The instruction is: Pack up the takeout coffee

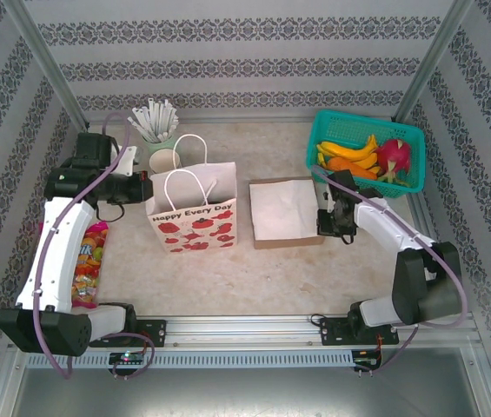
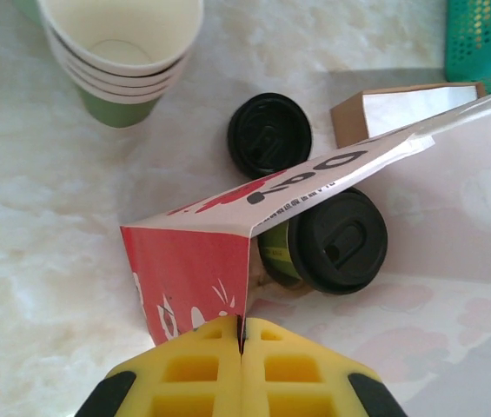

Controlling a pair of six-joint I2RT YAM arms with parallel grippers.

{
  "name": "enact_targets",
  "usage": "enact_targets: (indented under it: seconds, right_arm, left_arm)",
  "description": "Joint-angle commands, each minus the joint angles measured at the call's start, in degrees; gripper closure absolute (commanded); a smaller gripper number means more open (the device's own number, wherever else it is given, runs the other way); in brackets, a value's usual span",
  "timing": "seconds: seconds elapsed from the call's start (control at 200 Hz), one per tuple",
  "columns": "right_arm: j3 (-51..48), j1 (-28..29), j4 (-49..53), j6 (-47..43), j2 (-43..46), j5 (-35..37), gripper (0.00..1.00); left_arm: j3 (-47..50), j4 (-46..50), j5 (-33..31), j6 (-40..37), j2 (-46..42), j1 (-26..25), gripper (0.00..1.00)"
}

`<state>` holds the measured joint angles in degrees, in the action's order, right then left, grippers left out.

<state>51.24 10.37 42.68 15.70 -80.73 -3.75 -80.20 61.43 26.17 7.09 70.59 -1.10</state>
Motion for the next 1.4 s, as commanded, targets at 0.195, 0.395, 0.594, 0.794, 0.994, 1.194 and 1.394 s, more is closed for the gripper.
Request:
enact_targets:
  seconds: [0.195, 0.395, 0.594, 0.794, 0.994, 1.194, 1.394]
  right_arm:
    - [8.8, 5.7, 4.6, 4.4, 0.8, 8.7, 0.34]
    - [15.2, 9.6, 1.1, 2.9, -7.7, 3.6, 0.17]
    - [19.2, 10.8, -0.3, 2.6, -16.1, 2.4, 0.02]
    - [19.3, 11.4, -2.3, 4.0, -19.8, 2.1, 0.07]
    - [19.0, 12.1, -3.4, 4.3, -21.6, 3.2, 0.39]
    - [17.7, 12.2, -4.1, 3.5, -19.7, 3.3, 0.79]
    - [16.1, 12.2, -5.1, 3.1, -15.9, 2.8, 1.00]
  left_arm:
    - [-0.3, -4.3, 7.4, -0.2, 4.5, -0.8, 1.00]
    - [-1.0, -5.9, 8.2, -0.1, 6.4, -2.2, 1.00]
    - [-1.3, -7.4, 8.6, 0.2, 8.4, -3.4, 0.99]
    - [-3.4, -7.8, 8.7, 0.0, 10.1, -4.1, 0.97]
    - [-3.5, -8.3, 10.2, 0.3, 11.3, -4.9, 0.90]
    - [-3.1, -7.8, 5.7, -0.3, 8.7, -5.0, 0.75]
    - [-3.3, -7.8, 2.6, -0.9, 5.0, -4.7, 0.55]
